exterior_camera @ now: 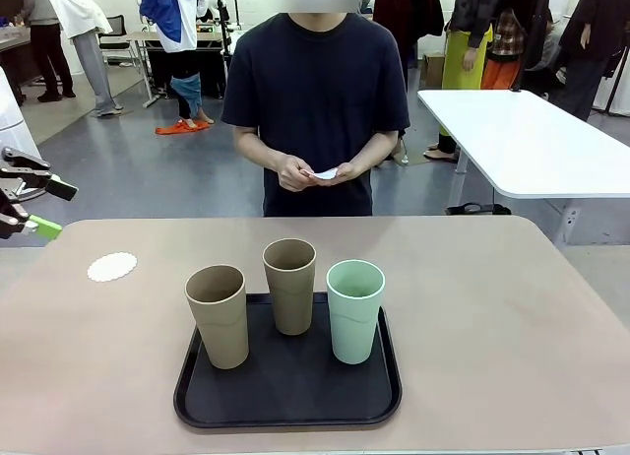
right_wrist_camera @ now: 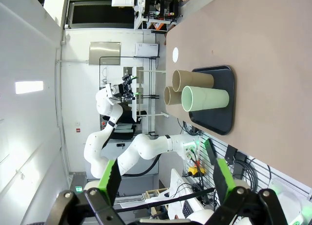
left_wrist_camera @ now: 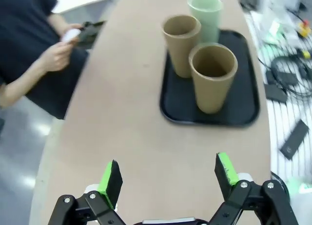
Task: Place coasters on the table and set cups on them.
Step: Pick up one Reusable plastic cup and place it on a coaster set by the human.
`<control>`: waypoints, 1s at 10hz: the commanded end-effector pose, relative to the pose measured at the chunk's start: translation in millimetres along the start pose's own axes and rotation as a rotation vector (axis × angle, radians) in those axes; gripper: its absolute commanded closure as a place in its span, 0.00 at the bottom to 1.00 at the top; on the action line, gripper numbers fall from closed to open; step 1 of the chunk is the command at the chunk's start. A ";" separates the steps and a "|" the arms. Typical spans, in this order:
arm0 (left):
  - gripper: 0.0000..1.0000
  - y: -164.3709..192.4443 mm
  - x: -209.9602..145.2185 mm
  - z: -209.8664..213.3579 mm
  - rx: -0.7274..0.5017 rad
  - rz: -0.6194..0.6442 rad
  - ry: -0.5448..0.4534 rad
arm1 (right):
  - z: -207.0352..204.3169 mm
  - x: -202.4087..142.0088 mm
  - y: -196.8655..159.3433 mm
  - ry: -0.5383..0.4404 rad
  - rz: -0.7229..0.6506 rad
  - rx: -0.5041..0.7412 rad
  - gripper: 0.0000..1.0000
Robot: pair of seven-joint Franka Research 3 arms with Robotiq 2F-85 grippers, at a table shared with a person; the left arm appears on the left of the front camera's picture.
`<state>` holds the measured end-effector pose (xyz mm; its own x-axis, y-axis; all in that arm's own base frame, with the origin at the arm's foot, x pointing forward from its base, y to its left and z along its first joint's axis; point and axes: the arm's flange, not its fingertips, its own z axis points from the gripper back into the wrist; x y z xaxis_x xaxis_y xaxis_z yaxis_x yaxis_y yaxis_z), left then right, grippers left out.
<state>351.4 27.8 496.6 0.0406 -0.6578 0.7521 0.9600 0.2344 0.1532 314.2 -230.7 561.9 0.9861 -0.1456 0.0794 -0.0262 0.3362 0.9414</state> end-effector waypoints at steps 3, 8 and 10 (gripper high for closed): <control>0.00 12.2 -15.3 -16.4 -0.016 0.275 -0.016 | -0.5 1.2 -1.0 -0.005 0.013 0.001 0.00; 0.00 -9.0 -9.9 -5.4 0.025 0.088 -0.051 | -0.5 1.2 -1.0 -0.005 0.013 0.001 0.00; 0.00 -4.9 -7.0 -3.8 0.029 0.103 -0.045 | -0.5 1.2 -1.0 -0.005 0.013 0.001 0.00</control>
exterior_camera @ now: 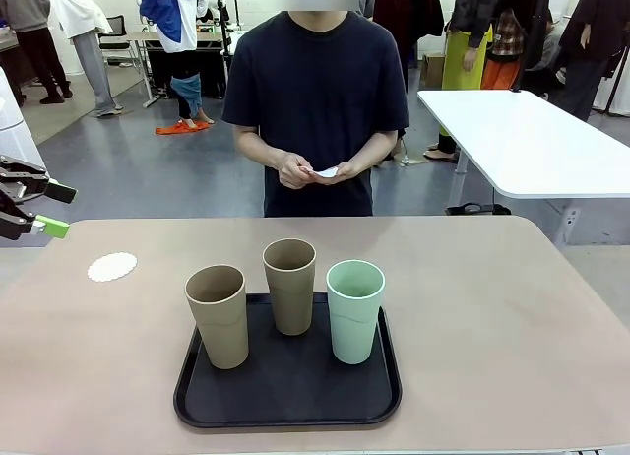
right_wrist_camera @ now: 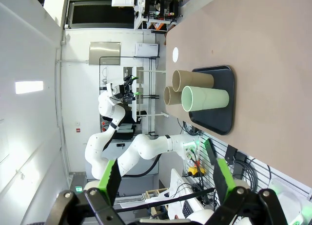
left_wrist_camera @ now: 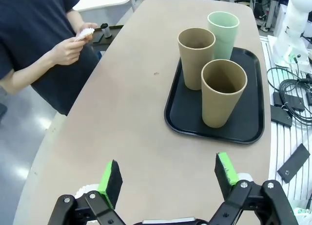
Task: Place coasters on the table and set cups on them.
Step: Pick up one Reusable plastic cup and place it on a coaster set by the human.
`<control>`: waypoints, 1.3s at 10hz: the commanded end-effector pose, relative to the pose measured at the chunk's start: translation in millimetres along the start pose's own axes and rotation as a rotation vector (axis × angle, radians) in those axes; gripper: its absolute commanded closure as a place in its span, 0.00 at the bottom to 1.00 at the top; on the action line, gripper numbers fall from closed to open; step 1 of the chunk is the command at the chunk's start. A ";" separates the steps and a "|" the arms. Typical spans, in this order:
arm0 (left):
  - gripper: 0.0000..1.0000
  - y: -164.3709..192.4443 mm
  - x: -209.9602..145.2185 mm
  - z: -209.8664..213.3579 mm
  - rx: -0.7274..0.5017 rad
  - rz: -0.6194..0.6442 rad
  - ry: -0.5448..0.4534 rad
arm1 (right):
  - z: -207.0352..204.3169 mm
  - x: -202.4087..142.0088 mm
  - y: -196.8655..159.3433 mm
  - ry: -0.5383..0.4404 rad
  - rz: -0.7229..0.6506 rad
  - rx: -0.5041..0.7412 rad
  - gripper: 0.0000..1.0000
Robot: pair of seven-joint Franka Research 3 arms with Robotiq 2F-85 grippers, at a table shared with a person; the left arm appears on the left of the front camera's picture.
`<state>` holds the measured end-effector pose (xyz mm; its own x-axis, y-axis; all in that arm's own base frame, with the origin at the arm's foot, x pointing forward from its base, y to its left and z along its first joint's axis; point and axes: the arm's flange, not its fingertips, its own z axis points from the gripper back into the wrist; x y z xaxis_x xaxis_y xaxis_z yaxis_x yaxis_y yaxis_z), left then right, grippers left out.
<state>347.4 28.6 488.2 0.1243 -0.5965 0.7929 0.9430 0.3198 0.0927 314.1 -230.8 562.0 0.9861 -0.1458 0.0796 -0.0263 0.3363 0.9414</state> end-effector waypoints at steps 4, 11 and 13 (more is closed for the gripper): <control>0.00 45.1 -65.3 -17.6 -0.298 0.065 -0.223 | -0.6 1.3 -1.0 -0.005 0.013 0.001 0.00; 0.00 0.9 -145.0 -104.3 -0.306 -0.168 -0.419 | -0.6 1.3 -1.0 -0.005 0.013 0.001 0.00; 0.00 -12.0 -136.3 -118.2 -0.328 -0.167 -0.403 | -0.6 1.3 -1.0 -0.005 0.013 0.001 0.00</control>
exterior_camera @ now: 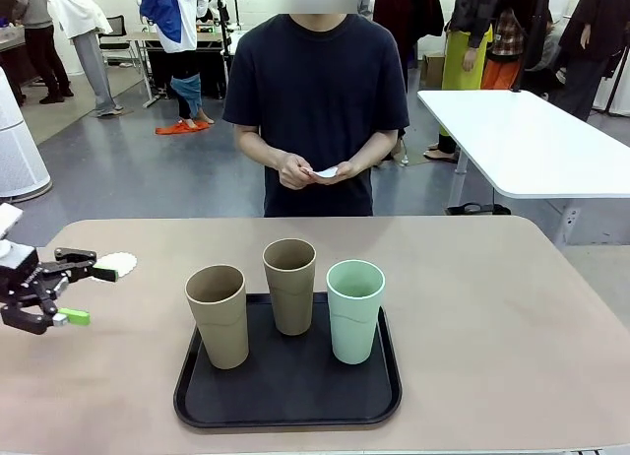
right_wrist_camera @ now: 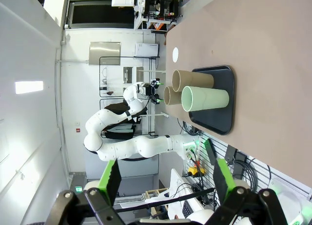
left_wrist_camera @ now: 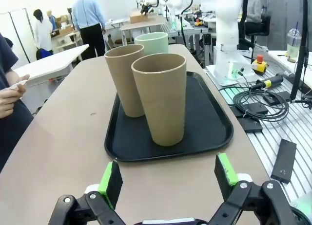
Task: Place coasters on the table and set cups on them.
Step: Pick up one Reusable plastic cup and place it on a coaster set by the human.
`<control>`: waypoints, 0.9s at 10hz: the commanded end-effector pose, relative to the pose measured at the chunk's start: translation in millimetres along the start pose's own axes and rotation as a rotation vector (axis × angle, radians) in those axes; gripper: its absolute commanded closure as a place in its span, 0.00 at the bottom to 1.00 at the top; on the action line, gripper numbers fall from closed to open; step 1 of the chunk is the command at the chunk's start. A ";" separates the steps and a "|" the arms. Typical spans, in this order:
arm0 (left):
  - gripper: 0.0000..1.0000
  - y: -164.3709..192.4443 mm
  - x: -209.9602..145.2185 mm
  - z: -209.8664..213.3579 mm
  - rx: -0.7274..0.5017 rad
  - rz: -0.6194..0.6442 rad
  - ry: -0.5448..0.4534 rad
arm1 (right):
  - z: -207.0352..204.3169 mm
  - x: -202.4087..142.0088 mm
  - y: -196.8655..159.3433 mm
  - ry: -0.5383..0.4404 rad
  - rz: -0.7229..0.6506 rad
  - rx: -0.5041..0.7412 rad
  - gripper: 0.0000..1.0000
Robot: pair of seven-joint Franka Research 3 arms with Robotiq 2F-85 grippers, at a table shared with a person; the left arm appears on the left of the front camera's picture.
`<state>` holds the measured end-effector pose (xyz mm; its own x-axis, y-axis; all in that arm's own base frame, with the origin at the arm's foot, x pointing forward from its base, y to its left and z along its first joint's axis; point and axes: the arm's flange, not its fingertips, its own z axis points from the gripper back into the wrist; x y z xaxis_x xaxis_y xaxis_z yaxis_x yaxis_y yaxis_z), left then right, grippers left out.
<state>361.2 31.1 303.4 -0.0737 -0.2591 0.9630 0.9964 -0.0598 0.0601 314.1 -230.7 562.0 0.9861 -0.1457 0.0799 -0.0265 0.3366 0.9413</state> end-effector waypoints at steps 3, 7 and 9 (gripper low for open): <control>0.00 -3.6 27.1 -26.7 0.247 0.087 -0.010 | -0.6 1.3 -1.1 -0.005 0.013 0.001 0.00; 0.00 0.9 4.9 -16.3 0.005 0.003 -0.005 | -0.6 1.3 -1.1 -0.005 0.013 0.001 0.00; 0.00 0.9 4.9 -16.3 0.005 0.003 -0.005 | -0.6 1.3 -1.1 -0.005 0.013 0.001 0.00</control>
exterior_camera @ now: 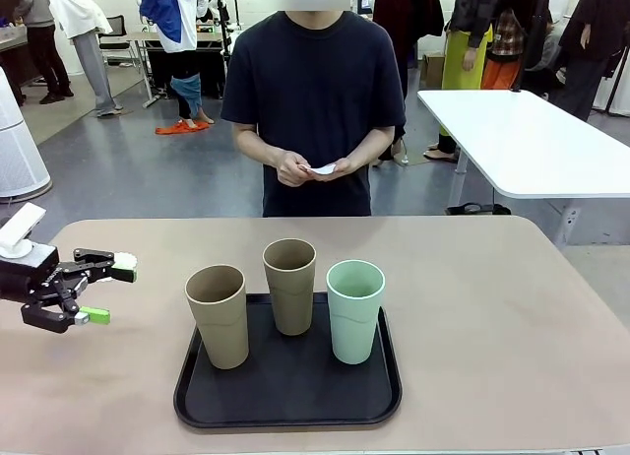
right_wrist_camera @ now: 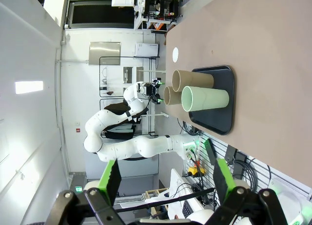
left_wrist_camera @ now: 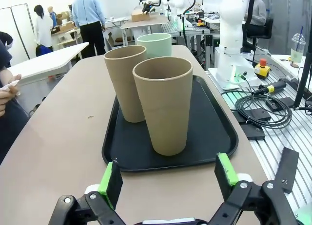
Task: Place coasters on the table and set cups on them.
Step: Pick up one Reusable plastic cup and place it on a coaster set by the human.
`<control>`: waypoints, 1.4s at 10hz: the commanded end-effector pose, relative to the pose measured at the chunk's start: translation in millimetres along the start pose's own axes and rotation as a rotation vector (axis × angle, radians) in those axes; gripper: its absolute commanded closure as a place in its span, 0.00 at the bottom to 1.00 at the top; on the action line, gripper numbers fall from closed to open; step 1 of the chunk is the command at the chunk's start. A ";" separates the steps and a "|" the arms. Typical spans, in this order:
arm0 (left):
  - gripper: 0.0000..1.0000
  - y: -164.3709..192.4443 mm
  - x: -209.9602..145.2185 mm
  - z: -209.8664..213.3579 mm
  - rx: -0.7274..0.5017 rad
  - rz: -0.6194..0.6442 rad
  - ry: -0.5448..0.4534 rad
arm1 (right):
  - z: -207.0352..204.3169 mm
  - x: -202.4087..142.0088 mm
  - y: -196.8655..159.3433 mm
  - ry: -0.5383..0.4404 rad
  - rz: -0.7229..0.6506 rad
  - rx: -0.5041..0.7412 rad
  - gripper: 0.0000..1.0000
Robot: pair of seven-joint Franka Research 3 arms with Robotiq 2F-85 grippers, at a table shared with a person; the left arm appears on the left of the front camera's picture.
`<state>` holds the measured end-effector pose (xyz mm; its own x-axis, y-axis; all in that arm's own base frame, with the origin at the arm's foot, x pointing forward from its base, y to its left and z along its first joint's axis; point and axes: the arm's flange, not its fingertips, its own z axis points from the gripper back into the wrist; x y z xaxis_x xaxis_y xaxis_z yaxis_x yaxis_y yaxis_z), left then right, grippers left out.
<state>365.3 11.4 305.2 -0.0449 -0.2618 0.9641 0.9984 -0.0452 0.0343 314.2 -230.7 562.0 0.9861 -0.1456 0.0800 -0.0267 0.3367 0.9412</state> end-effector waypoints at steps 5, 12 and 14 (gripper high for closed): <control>0.00 0.0 -0.1 0.4 0.001 0.000 0.000 | -0.5 1.3 -1.2 -0.005 0.013 0.002 0.00; 0.00 22.1 -59.5 -76.0 -0.090 0.117 -0.023 | -0.5 1.3 -1.2 -0.005 0.013 0.002 0.00; 0.00 24.4 -51.8 -82.2 -0.117 0.066 -0.078 | -0.5 1.3 -1.2 -0.005 0.013 0.002 0.00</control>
<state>388.2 -53.7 231.2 0.0803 -0.2355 0.9685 0.9838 -0.1373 -0.1150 314.2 -230.7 562.1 0.9861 -0.1455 0.0803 -0.0269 0.3368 0.9412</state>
